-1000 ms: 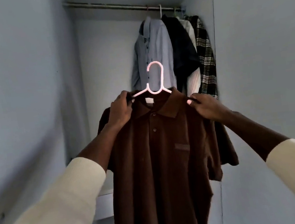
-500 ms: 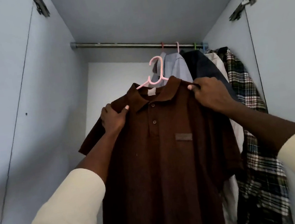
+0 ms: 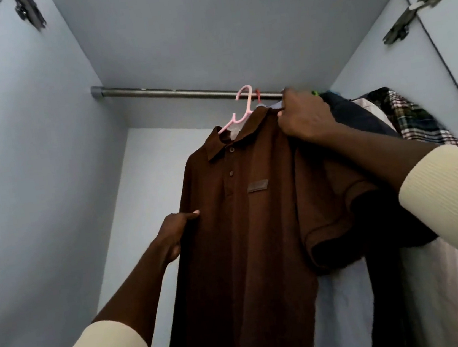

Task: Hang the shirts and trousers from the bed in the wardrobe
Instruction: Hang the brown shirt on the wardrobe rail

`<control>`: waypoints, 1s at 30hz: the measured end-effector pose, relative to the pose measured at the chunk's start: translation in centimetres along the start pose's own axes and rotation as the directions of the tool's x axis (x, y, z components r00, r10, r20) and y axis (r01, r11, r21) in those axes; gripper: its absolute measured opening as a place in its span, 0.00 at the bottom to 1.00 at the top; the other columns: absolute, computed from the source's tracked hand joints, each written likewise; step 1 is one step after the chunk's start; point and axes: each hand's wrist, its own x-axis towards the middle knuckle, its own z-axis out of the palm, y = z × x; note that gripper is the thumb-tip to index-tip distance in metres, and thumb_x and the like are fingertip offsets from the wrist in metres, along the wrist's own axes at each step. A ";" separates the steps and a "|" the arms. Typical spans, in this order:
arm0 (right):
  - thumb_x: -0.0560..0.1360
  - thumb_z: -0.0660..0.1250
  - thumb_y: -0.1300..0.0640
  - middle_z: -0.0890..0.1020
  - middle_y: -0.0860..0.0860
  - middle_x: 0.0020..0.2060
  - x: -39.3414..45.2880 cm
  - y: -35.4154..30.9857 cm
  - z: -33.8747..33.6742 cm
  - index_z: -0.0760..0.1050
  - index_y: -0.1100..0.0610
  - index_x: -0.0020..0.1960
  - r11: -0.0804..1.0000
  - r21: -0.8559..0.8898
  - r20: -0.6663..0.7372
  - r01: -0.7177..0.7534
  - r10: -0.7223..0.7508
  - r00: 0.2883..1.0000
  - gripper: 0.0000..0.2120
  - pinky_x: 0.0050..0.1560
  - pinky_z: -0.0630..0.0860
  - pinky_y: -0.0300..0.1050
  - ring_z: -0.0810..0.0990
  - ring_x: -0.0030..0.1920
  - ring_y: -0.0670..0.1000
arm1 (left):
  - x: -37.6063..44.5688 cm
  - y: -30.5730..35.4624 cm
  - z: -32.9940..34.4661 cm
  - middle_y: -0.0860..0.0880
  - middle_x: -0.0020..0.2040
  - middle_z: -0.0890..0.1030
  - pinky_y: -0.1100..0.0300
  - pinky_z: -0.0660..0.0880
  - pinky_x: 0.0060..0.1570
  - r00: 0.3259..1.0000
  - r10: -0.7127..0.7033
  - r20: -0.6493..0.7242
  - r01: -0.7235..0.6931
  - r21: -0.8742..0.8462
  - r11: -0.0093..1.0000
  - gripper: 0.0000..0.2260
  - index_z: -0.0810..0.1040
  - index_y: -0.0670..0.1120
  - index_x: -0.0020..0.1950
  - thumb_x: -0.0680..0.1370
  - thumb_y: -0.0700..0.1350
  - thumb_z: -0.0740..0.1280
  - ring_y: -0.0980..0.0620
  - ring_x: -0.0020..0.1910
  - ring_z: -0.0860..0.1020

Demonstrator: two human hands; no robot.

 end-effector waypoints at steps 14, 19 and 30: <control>0.76 0.61 0.61 0.79 0.63 0.57 8.0 -5.0 4.9 0.77 0.61 0.55 0.999 -0.033 -0.122 0.005 -0.009 0.992 0.11 0.54 0.75 0.54 0.78 0.57 0.67 | 9.5 1.8 3.9 0.46 0.43 0.81 0.64 0.75 0.34 0.961 0.270 0.053 -0.273 0.317 0.908 0.07 0.79 0.45 0.47 0.78 0.34 0.66 0.53 0.37 0.79; 0.77 0.61 0.60 0.78 0.63 0.58 8.1 -6.4 7.6 0.77 0.63 0.57 0.998 0.061 -0.085 0.007 -0.002 0.996 0.12 0.52 0.71 0.50 0.76 0.59 0.65 | 11.1 0.6 3.6 0.47 0.39 0.80 0.62 0.76 0.38 0.962 0.258 0.092 -0.271 0.436 0.858 0.09 0.78 0.45 0.39 0.78 0.36 0.65 0.52 0.36 0.79; 0.73 0.71 0.57 0.75 0.59 0.65 -2.4 -7.5 10.2 0.58 0.61 0.72 0.759 0.522 0.007 -0.389 0.452 0.892 0.33 0.61 0.72 0.50 0.74 0.65 0.61 | 9.6 -3.5 3.2 0.43 0.54 0.83 0.52 0.80 0.54 0.959 0.212 0.188 -0.283 0.582 0.762 0.13 0.80 0.41 0.59 0.75 0.41 0.69 0.47 0.50 0.82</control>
